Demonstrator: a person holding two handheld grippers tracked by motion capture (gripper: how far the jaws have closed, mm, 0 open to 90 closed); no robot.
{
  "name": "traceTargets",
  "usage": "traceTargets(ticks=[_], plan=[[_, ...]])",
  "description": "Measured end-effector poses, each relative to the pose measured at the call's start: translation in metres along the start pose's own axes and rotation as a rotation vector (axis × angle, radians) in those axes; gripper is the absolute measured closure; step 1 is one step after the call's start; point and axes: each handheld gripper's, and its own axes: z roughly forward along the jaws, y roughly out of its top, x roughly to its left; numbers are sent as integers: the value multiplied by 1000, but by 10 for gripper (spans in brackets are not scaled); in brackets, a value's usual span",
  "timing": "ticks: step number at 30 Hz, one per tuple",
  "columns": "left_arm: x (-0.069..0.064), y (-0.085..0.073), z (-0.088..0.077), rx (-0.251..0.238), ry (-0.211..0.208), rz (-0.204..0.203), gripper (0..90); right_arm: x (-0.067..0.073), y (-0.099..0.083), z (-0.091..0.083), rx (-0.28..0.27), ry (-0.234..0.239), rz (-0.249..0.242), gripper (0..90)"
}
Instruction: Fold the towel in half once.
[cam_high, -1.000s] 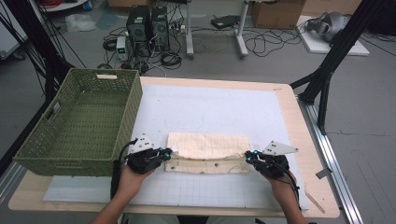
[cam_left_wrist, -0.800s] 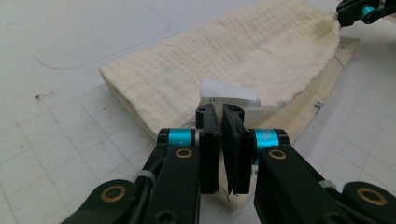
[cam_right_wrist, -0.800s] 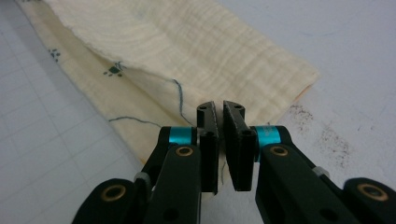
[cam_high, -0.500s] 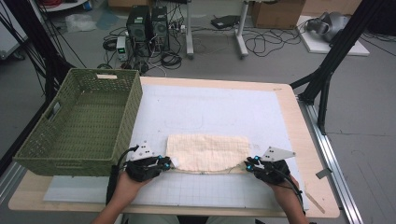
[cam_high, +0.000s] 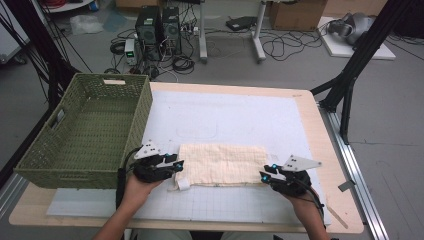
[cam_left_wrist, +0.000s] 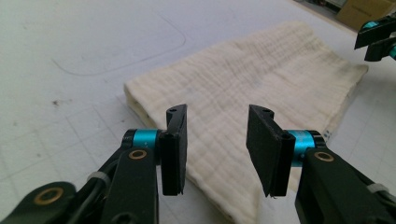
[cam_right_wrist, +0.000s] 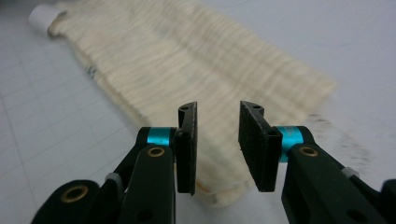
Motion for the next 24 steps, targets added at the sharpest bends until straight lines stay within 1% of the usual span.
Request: traceTargets(ticks=[1,2,4,5,6,7,8,9,11,13,15,16,18,20,21,22,23,24], plan=[[0,-1,2,11,5,-1,584,2,-1,2,21,6,-12,678],[0,-3,5,21,14,-5,577,2,-2,5,35,9,-13,678],[1,-5,9,43,33,-10,538,0,-6,9,69,14,5,690],[1,-7,12,58,42,-10,509,-1,-7,11,86,14,11,724],[1,-8,14,70,47,-8,500,-2,-9,13,105,22,13,792],[0,-9,16,77,51,-5,500,-2,-10,15,113,32,9,824],[0,-9,16,80,52,0,498,-2,-10,15,113,42,17,871],[-1,-8,16,70,52,-6,497,-2,-10,16,111,47,12,891],[-2,-6,14,57,49,-6,497,-1,-9,15,105,59,12,897],[-2,-4,10,37,50,-7,496,0,-8,10,85,74,2,898],[-1,-3,8,28,51,-6,496,0,-6,3,59,72,6,898],[0,-3,7,19,53,-12,497,-1,-6,0,43,72,8,898],[0,-2,7,17,57,-8,512,-2,-6,-6,37,76,18,898],[0,-2,8,22,50,-3,536,-4,-9,-7,56,80,24,898],[-1,-2,8,26,44,4,556,-4,-11,-5,84,76,29,898],[-2,-2,10,24,37,7,581,-5,-13,-2,104,65,19,897],[-3,-1,11,31,32,17,592,-5,-14,0,121,57,19,895],[-4,-1,12,34,30,23,605,-6,-15,2,121,57,25,891]])
